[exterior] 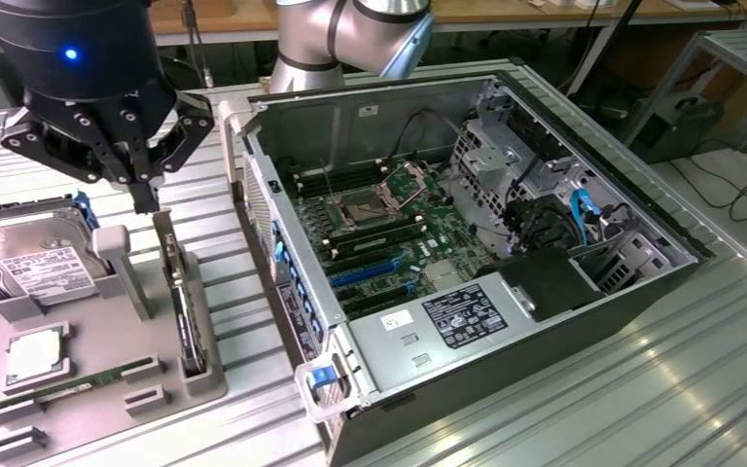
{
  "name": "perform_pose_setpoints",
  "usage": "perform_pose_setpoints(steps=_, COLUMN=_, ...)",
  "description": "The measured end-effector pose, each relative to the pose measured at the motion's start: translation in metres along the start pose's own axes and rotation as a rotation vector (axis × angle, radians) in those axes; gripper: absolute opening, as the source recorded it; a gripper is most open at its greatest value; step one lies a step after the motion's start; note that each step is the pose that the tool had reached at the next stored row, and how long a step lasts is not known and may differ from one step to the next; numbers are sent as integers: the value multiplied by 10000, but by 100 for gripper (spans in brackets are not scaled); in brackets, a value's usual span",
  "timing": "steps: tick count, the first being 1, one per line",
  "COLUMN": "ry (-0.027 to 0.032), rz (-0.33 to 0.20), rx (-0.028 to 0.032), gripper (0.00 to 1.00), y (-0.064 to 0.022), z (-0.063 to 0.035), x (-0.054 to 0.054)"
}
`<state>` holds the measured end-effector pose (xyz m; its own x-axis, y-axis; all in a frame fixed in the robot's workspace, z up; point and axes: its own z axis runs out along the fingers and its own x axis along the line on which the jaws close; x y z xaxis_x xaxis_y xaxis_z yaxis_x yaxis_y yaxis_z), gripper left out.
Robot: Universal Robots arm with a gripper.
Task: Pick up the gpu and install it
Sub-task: 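Reach for the gpu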
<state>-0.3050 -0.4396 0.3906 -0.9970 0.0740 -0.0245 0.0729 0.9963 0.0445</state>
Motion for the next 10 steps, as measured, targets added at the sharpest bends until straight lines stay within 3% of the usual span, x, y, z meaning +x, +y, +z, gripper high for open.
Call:
perform_pose_setpoints(steps=3, ry=2, rz=-1, rx=-7, gripper=11, y=-31, z=-1, x=50)
perform_pose_setpoints(steps=10, ry=2, rz=-1, rx=-10, gripper=11, y=-31, z=-1, x=51)
